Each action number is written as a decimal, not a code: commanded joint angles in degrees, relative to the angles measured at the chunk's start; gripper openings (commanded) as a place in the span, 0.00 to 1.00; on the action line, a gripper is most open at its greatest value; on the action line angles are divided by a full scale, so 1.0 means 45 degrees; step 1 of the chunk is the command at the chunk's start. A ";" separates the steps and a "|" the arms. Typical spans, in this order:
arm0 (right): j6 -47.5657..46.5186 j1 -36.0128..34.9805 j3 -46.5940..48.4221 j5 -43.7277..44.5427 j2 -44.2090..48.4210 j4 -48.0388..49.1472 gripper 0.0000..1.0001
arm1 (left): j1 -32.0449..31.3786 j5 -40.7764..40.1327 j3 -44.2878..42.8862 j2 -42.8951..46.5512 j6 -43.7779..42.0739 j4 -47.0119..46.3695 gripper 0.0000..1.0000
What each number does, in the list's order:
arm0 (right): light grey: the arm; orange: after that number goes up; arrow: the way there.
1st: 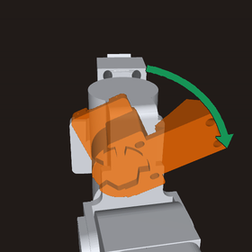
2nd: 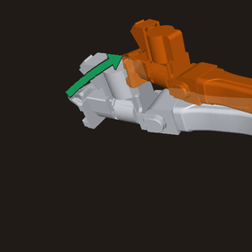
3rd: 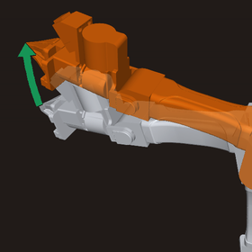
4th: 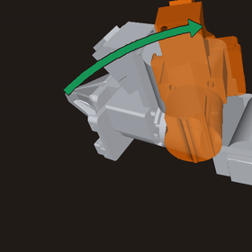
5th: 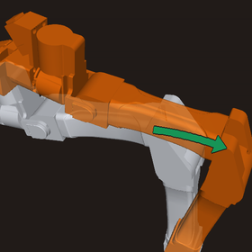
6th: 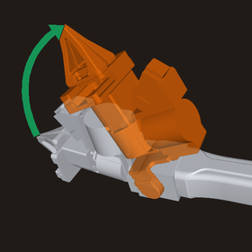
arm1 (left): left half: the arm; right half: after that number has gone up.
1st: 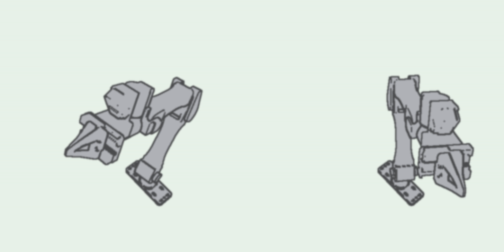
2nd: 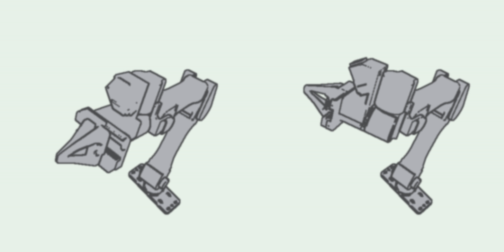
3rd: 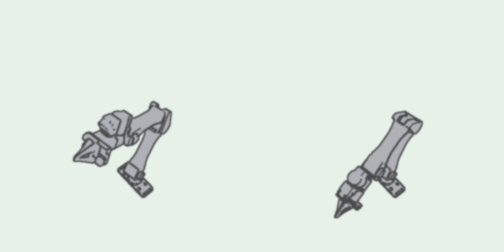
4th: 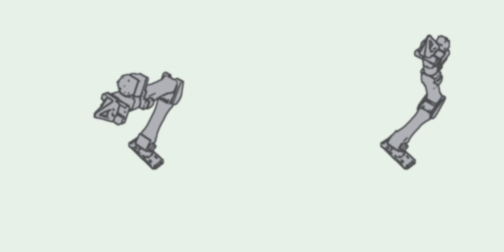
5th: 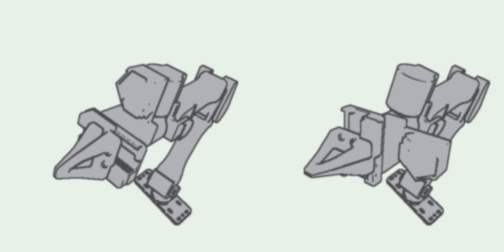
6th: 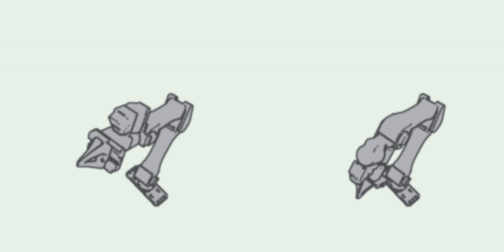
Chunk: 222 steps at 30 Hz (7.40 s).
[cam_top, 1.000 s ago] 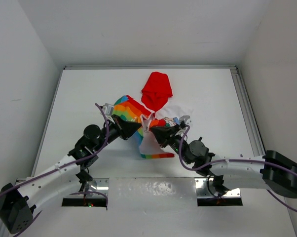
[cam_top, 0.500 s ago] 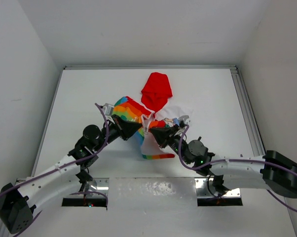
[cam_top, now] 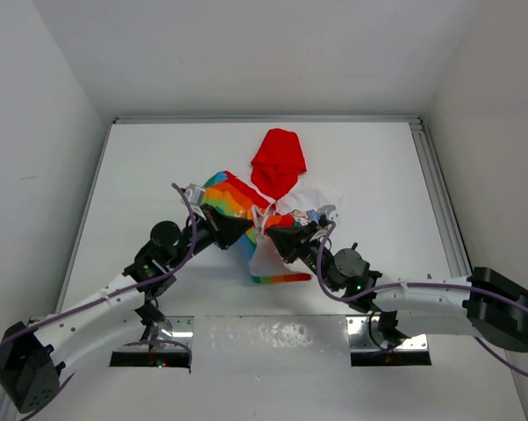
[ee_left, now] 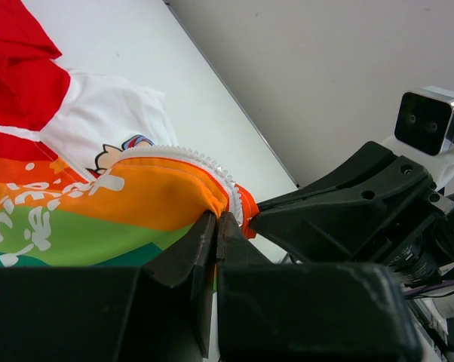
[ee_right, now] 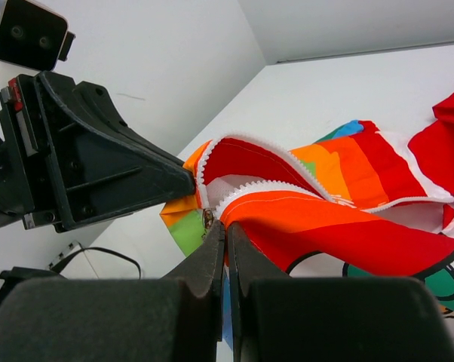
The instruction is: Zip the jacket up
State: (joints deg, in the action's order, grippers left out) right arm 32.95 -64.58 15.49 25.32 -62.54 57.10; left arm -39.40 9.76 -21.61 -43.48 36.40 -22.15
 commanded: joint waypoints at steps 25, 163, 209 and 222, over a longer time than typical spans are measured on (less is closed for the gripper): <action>-0.0173 0.0034 0.0660 -0.0158 0.0207 0.0436 0.00 | -0.0034 0.0078 0.0074 -0.0044 -0.0257 -0.0761 0.00; 0.5959 0.1303 0.0739 -0.4983 0.0227 -0.5502 0.35 | -0.0034 0.2968 0.0797 0.0269 0.1363 0.1448 0.00; 0.7461 0.1946 0.3549 -0.5725 -0.1393 -0.5912 0.00 | -0.0054 0.2460 0.1618 0.0854 -0.0237 0.3515 0.00; 1.0453 0.3549 0.4311 -0.6487 -0.3835 -0.3564 0.00 | -0.0054 0.3065 0.1677 0.1071 -0.0608 0.3672 0.00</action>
State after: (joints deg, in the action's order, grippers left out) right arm 75.66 -50.54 31.42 -6.68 -79.61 31.77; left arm -39.00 17.89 -14.44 -38.28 34.68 -6.98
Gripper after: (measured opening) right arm 0.003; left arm 0.009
